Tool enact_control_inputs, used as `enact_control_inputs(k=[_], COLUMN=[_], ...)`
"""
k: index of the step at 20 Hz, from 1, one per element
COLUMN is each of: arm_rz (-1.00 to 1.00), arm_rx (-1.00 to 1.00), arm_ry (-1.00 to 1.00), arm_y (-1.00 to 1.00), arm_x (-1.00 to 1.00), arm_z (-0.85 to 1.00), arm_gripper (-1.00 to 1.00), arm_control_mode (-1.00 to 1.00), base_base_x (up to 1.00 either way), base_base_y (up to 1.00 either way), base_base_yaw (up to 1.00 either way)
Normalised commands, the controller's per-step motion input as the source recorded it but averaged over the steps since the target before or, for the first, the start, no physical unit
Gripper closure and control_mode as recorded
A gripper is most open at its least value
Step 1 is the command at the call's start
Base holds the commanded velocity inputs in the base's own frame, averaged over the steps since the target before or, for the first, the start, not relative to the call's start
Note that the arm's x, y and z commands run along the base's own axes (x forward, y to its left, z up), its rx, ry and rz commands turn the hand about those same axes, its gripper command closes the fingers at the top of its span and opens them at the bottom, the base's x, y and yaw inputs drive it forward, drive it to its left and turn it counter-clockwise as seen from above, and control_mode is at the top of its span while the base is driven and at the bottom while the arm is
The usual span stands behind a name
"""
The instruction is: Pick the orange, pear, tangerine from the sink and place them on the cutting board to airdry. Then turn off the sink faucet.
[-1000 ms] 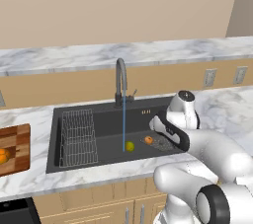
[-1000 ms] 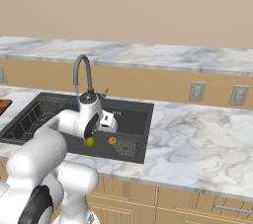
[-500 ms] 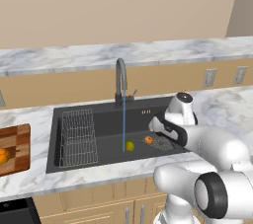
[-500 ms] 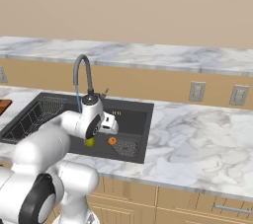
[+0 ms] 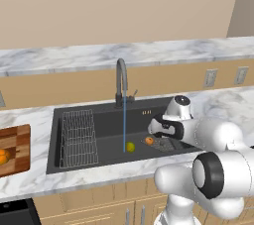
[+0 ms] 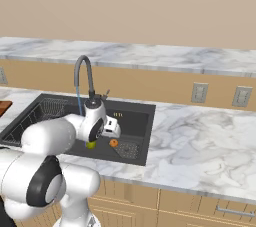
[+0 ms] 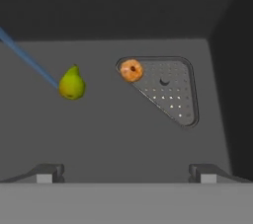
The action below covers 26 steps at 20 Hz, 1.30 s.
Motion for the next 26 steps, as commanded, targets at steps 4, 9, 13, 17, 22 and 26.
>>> enact_control_inputs(k=[4,9,13,17,22,26], arm_rz=[0.0,0.0,0.0,0.0,0.0,0.0], arm_rx=[0.0,0.0,0.0,0.0,0.0,0.0], arm_ry=[0.01,0.0,0.0,0.0,0.0,0.0], arm_y=[0.0,0.0,0.0,0.0,0.0,0.0], arm_x=[0.16,0.13,0.09,0.13,0.18,0.16], arm_z=[-0.18,-0.14,-0.13,-0.16,-0.17,-0.19], arm_gripper=[-1.0,-1.0,-1.0,-1.0,-1.0,-1.0], arm_control_mode=[-1.0,-1.0,-1.0,-1.0,-1.0,-1.0], base_base_x=[0.0,0.0,0.0,0.0,0.0,0.0], base_base_y=[0.0,0.0,0.0,0.0,0.0,0.0], base_base_yaw=[0.0,0.0,0.0,0.0,0.0,0.0])
